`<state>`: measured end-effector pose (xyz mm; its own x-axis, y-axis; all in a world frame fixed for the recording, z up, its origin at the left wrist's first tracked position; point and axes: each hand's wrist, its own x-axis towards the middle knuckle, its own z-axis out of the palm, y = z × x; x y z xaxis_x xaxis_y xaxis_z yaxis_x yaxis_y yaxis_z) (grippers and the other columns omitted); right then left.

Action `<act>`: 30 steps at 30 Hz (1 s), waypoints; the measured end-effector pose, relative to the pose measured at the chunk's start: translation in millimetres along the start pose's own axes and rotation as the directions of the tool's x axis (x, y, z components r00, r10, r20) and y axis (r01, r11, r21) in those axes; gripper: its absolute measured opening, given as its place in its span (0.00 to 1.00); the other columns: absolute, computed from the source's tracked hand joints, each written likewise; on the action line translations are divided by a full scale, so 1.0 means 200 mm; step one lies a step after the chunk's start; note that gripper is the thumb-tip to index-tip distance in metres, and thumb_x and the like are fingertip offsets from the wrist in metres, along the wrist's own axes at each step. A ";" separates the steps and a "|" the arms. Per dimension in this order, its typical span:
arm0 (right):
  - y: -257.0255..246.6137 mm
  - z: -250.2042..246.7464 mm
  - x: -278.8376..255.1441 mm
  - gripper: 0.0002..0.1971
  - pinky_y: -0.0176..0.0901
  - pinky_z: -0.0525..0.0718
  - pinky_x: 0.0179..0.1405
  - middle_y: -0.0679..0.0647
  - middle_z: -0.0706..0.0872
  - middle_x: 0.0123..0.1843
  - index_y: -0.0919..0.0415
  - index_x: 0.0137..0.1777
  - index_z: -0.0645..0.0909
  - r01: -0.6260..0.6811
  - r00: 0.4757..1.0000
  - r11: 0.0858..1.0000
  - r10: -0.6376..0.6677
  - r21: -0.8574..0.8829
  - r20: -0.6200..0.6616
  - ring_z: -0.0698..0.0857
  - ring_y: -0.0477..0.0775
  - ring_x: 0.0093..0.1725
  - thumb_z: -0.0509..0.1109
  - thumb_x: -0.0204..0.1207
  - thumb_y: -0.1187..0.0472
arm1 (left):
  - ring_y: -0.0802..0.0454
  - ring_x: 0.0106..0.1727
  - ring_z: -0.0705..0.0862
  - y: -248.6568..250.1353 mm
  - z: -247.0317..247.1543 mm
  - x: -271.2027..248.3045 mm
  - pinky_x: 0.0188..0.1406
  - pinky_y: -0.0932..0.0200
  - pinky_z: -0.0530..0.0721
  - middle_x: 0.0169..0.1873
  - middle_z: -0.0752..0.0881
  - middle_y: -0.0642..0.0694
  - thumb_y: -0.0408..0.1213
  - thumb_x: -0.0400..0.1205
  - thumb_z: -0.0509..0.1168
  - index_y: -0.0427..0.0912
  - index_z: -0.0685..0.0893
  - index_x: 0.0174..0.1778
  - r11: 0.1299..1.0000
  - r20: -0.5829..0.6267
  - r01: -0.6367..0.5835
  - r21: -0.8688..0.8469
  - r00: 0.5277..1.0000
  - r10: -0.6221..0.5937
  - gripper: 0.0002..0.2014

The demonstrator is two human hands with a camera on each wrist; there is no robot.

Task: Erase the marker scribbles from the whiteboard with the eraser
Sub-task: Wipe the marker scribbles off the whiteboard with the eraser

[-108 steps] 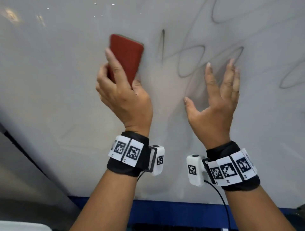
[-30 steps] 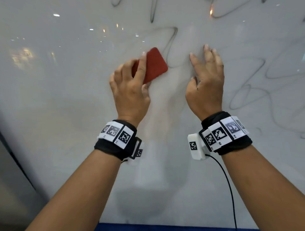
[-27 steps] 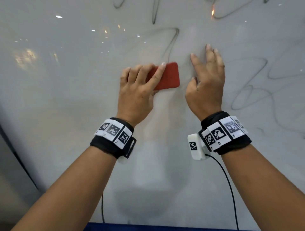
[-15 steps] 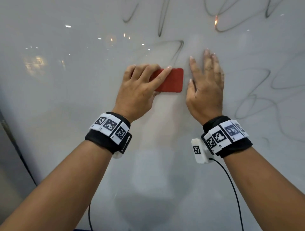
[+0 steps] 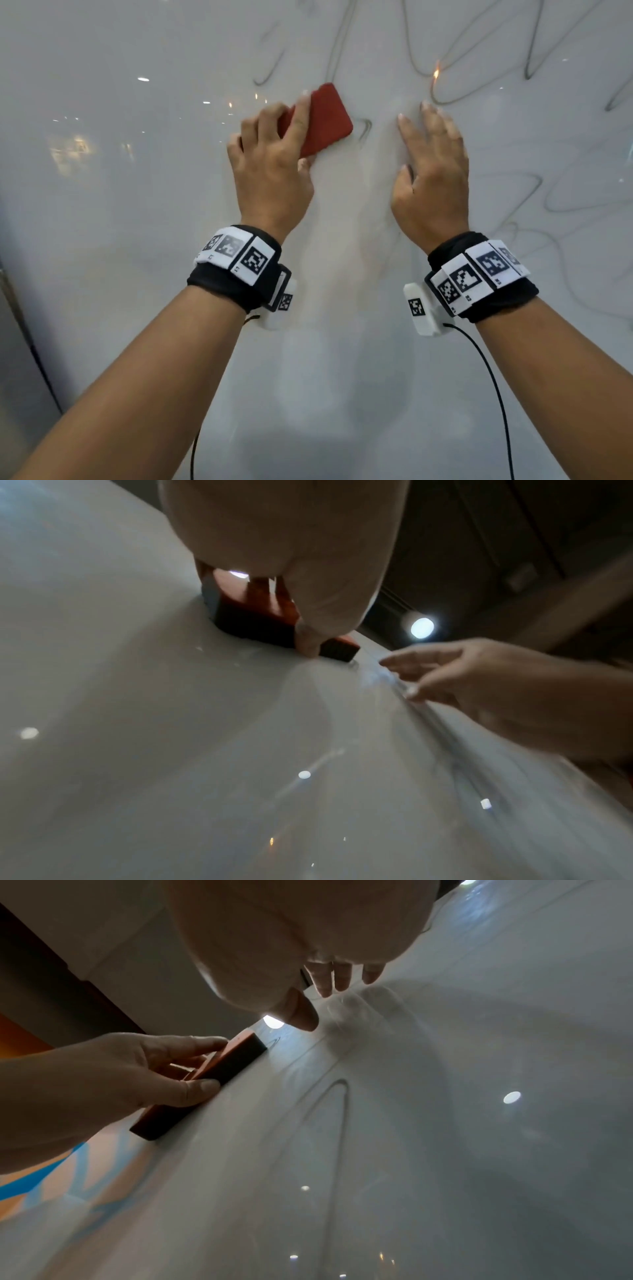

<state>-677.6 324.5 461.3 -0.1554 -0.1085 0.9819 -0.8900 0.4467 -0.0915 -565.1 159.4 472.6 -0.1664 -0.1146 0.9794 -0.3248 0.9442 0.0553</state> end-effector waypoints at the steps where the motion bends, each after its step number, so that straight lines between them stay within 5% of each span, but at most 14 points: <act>1: -0.01 0.00 0.03 0.32 0.59 0.62 0.80 0.65 0.69 0.81 0.63 0.78 0.74 -0.004 1.000 1.000 0.004 0.002 -0.003 0.66 0.67 0.81 0.60 0.70 0.72 | 0.41 0.67 0.71 0.02 0.00 0.00 0.63 0.41 0.71 0.68 0.77 0.44 0.38 0.73 0.69 0.52 0.68 0.82 0.999 0.010 -0.052 0.004 0.999 0.052 0.37; 5: -0.01 0.03 0.05 0.33 0.66 0.64 0.79 0.64 0.68 0.82 0.62 0.77 0.75 -0.014 1.000 1.000 0.014 -0.004 -0.011 0.65 0.67 0.82 0.57 0.69 0.73 | 0.41 0.68 0.72 0.02 0.02 -0.02 0.65 0.40 0.71 0.69 0.77 0.46 0.39 0.76 0.67 0.53 0.69 0.81 0.897 0.132 -0.439 0.057 0.893 0.429 0.34; 10: 0.02 0.04 0.03 0.33 0.67 0.65 0.79 0.63 0.67 0.83 0.59 0.78 0.75 0.008 1.000 1.000 -0.007 -0.020 0.025 0.63 0.65 0.83 0.57 0.70 0.74 | 0.40 0.68 0.73 0.00 0.01 0.06 0.65 0.41 0.71 0.69 0.76 0.46 0.39 0.76 0.68 0.54 0.67 0.82 0.992 0.066 -0.119 0.029 0.991 0.117 0.36; 15: 0.01 0.02 0.05 0.31 0.61 0.62 0.80 0.60 0.70 0.82 0.57 0.76 0.77 -0.021 1.000 0.999 0.021 -0.029 0.018 0.65 0.64 0.82 0.58 0.71 0.70 | 0.42 0.69 0.72 0.01 0.03 0.03 0.66 0.39 0.71 0.69 0.77 0.47 0.39 0.76 0.67 0.54 0.66 0.82 0.915 0.141 -0.399 0.065 0.911 0.388 0.35; 19: -0.01 0.00 0.11 0.30 0.60 0.67 0.78 0.62 0.74 0.79 0.61 0.74 0.79 0.000 1.000 1.000 0.000 -0.010 -0.024 0.70 0.67 0.78 0.57 0.69 0.69 | 0.40 0.68 0.72 -0.01 0.00 0.09 0.64 0.39 0.71 0.69 0.76 0.46 0.39 0.76 0.67 0.54 0.68 0.82 0.987 0.049 -0.151 0.047 0.988 0.149 0.35; 20: -0.01 -0.01 0.13 0.31 0.60 0.67 0.78 0.63 0.74 0.79 0.61 0.74 0.79 0.009 1.000 1.000 -0.009 -0.007 -0.026 0.70 0.68 0.78 0.57 0.69 0.69 | 0.41 0.68 0.72 0.00 -0.01 0.08 0.64 0.39 0.72 0.69 0.77 0.45 0.39 0.76 0.67 0.54 0.68 0.81 0.983 0.050 -0.176 0.043 0.984 0.174 0.35; 24: -0.02 -0.01 0.17 0.30 0.60 0.66 0.78 0.62 0.73 0.80 0.61 0.73 0.79 0.011 0.999 1.000 -0.011 -0.004 -0.037 0.69 0.66 0.79 0.56 0.70 0.69 | 0.42 0.68 0.71 0.02 -0.01 0.03 0.65 0.38 0.72 0.69 0.77 0.46 0.40 0.77 0.66 0.53 0.67 0.82 0.877 0.142 -0.475 0.074 0.875 0.462 0.34; 27: -0.01 -0.01 0.16 0.29 0.61 0.65 0.78 0.60 0.72 0.81 0.59 0.72 0.80 0.009 1.000 1.000 -0.008 0.005 -0.017 0.67 0.65 0.80 0.57 0.70 0.70 | 0.41 0.67 0.71 -0.09 -0.03 0.05 0.64 0.39 0.72 0.69 0.77 0.44 0.40 0.76 0.69 0.53 0.69 0.81 0.979 0.039 -0.196 0.050 0.980 0.194 0.35; 30: 0.00 -0.01 0.16 0.30 0.60 0.62 0.79 0.58 0.70 0.82 0.57 0.74 0.79 -0.005 0.999 1.000 0.006 -0.002 0.046 0.64 0.62 0.83 0.57 0.70 0.70 | 0.37 0.67 0.72 -0.17 -0.04 0.02 0.63 0.38 0.72 0.70 0.74 0.43 0.39 0.76 0.68 0.53 0.64 0.84 0.990 -0.006 0.140 0.019 0.990 -0.140 0.38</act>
<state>-682.3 323.6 493.1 -0.1797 -0.1465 0.9728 -0.8883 0.4491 -0.0964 -547.3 129.3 477.2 -0.1137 -0.2438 0.9631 -0.3625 0.9128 0.1883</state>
